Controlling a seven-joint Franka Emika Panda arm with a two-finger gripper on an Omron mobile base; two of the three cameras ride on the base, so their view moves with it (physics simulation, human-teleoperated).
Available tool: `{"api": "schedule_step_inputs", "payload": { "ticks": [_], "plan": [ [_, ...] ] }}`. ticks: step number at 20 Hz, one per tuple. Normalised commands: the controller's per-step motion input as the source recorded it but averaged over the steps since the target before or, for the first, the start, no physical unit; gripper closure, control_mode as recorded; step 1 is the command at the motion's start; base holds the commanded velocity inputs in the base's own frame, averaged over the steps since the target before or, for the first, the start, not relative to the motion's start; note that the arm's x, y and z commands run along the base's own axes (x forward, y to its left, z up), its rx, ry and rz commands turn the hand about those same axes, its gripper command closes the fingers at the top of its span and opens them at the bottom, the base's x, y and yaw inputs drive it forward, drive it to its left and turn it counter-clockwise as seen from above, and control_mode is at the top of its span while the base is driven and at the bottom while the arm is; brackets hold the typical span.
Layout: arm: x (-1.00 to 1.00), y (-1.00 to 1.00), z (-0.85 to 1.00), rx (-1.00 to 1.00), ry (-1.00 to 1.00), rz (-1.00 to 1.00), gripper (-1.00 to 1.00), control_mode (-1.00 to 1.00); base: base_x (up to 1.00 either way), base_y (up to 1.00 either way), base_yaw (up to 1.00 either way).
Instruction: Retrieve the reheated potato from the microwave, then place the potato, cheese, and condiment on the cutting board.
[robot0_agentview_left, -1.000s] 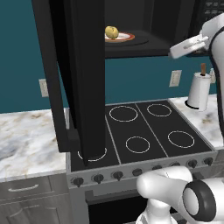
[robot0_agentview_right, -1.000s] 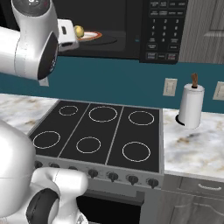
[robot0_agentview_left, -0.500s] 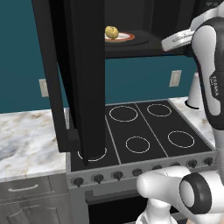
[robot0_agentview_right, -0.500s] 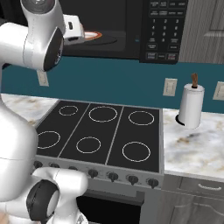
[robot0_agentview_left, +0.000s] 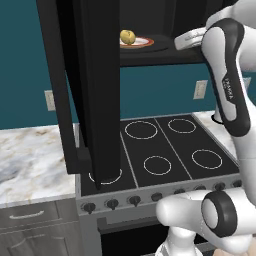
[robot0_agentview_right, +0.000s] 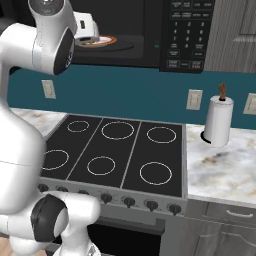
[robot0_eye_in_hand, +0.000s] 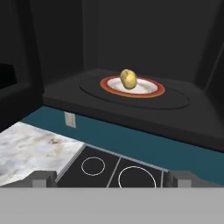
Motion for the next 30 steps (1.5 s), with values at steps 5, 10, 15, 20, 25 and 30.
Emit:
{"api": "schedule_step_inputs", "payload": {
  "ticks": [5, 10, 15, 20, 25, 30],
  "plan": [
    [0.28, 0.26, 0.0, 0.04, -0.07, -0.14, -1.0, -1.0, 0.0, 0.0, 0.0],
    [0.4, 0.11, -0.02, 0.06, -0.01, -0.1, -1.0, -1.0, 0.0, 0.0, 0.0],
    [0.46, 0.0, 0.03, 0.08, 0.0, -0.02, -1.0, -1.0, 0.0, 0.0, 0.0],
    [0.4, 0.04, 0.1, 0.1, 0.01, 0.01, -1.0, -1.0, 0.0, 0.0, 0.0],
    [0.4, 0.1, 0.02, 0.03, 0.02, 0.07, -1.0, -1.0, 0.0, 0.0, 0.0],
    [0.38, 0.07, 0.0, 0.0, 0.0, 0.08, -1.0, -1.0, 0.0, 0.0, 0.0]
  ]
}}
